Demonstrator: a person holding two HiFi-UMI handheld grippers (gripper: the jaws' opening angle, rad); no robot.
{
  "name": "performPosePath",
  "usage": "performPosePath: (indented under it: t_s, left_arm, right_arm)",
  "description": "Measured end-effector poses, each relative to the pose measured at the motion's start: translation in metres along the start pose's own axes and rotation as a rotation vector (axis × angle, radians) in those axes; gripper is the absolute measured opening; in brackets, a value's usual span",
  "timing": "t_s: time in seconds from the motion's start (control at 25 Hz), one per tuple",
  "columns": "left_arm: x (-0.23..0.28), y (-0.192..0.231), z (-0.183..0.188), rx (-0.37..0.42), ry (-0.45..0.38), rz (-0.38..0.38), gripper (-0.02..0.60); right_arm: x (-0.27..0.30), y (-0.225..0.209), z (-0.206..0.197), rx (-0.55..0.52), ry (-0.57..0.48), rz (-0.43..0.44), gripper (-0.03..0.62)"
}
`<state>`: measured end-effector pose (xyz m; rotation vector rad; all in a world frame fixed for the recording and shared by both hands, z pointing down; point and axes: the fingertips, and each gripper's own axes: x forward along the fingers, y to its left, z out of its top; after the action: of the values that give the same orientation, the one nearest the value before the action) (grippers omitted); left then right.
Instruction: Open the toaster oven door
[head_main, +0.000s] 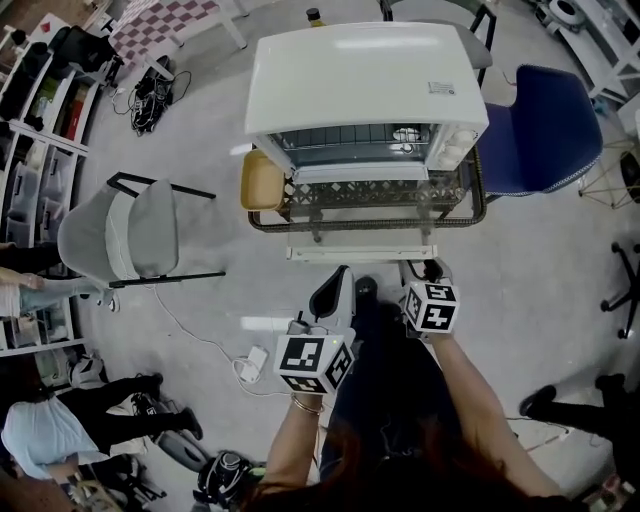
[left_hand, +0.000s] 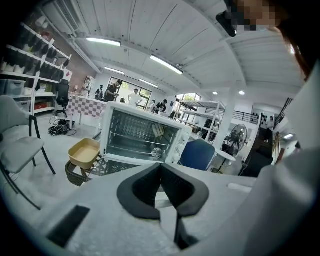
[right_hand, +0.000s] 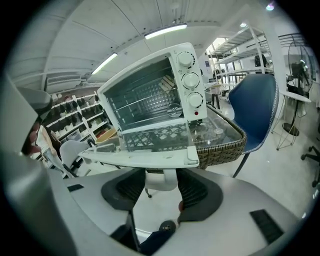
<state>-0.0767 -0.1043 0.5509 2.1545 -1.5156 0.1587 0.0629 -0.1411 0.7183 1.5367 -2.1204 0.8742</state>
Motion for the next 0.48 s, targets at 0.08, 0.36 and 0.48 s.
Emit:
performPosePath:
  t_s: [0.08,0.36,0.48]
  left_arm:
    - [0.002,0.001,-0.002,0.0,0.001,-0.002,0.014]
    - [0.007,0.007,-0.012,-0.005,0.005,-0.003,0.015]
    - [0.01,0.01,-0.017,0.003,0.008,-0.002,0.015]
  right_arm:
    - [0.002,-0.001,-0.003,-0.021,-0.012,-0.01,0.199]
    - [0.008,-0.003,-0.011,-0.064,-0.04,-0.028,0.201]
    - [0.01,-0.004,-0.014,-0.069,-0.05,-0.028,0.202]
